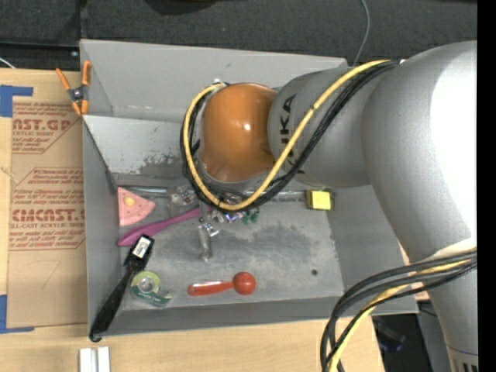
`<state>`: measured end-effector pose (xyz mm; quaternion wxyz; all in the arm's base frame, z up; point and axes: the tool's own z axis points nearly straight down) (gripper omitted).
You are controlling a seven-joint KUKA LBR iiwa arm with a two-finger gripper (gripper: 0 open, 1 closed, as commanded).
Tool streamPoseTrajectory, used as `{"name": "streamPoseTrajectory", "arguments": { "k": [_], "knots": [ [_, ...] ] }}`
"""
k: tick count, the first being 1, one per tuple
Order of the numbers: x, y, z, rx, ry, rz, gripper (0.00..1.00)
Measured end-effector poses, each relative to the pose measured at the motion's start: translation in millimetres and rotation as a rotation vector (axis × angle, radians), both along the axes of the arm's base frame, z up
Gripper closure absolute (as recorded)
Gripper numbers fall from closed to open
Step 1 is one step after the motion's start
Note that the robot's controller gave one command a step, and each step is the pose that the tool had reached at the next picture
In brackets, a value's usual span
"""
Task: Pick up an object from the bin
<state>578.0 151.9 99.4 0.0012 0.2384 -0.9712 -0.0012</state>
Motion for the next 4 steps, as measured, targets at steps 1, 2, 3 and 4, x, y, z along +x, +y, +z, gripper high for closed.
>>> {"name": "streamPoseTrajectory", "arguments": {
  "k": [1,2,3,4],
  "knots": [
    [16.0,-27.1,-29.6,0.005,-0.009,0.013,0.0],
    [-7.1,42.8,-29.2,0.009,-0.01,-0.002,1.0],
    [-7.1,42.7,-29.1,0.009,-0.01,-0.002,1.0],
    [-10.3,42.0,-4.5,0.005,0.0,-0.002,1.0]
  ]
}}
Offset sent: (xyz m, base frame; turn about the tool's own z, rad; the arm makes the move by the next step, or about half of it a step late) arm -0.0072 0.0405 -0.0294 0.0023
